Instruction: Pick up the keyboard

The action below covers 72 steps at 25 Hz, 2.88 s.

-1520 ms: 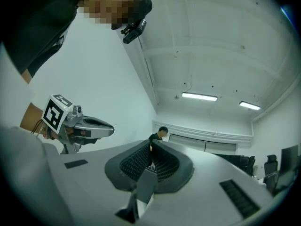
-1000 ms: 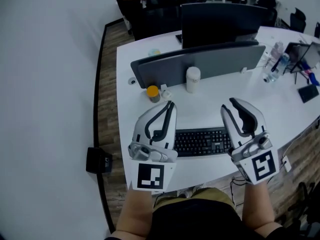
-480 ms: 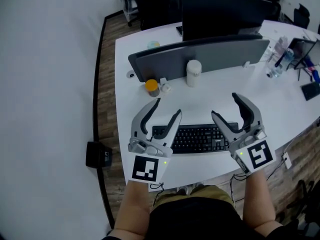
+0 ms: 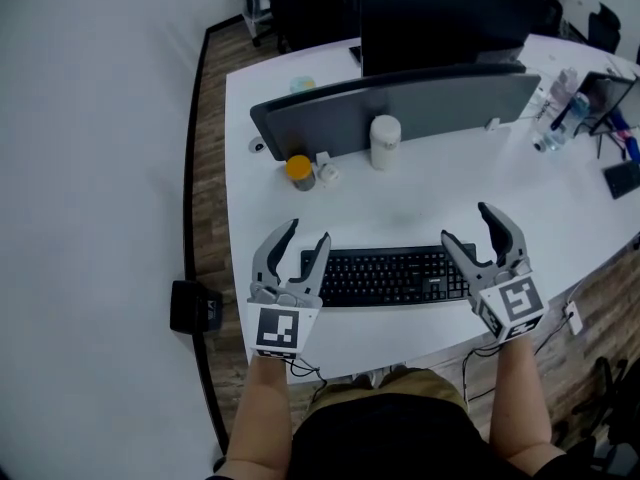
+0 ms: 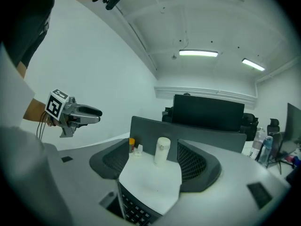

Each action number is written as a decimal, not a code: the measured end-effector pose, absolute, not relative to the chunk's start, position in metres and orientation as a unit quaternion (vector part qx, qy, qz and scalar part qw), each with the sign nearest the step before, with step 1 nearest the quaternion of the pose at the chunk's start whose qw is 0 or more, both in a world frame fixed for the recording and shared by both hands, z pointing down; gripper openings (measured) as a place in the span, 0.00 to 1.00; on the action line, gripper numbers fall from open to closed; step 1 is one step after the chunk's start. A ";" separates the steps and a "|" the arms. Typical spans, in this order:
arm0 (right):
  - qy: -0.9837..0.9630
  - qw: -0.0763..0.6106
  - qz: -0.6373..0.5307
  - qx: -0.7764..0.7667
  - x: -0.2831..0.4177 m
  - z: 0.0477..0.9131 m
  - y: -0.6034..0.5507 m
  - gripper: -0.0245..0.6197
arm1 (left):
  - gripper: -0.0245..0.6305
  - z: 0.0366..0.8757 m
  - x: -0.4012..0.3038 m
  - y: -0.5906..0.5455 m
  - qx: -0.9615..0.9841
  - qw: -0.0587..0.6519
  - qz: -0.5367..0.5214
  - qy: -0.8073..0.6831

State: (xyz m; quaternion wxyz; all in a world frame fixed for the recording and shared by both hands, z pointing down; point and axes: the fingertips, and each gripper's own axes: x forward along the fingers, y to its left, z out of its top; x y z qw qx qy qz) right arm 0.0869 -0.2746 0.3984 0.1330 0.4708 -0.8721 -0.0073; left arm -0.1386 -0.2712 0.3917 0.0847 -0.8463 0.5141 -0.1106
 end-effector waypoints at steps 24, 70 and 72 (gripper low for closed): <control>-0.811 0.234 0.167 0.509 0.176 0.581 -0.248 0.49 | 0.45 0.578 -0.191 -0.253 -0.814 -0.136 -0.237 0.512; -0.768 0.207 0.399 0.457 0.195 0.677 -0.234 0.45 | 0.38 0.663 -0.190 -0.236 -0.772 -0.338 -0.238 0.482; -0.767 0.208 0.396 0.461 0.196 0.676 -0.235 0.45 | 0.37 0.663 -0.190 -0.237 -0.769 -0.339 -0.233 0.489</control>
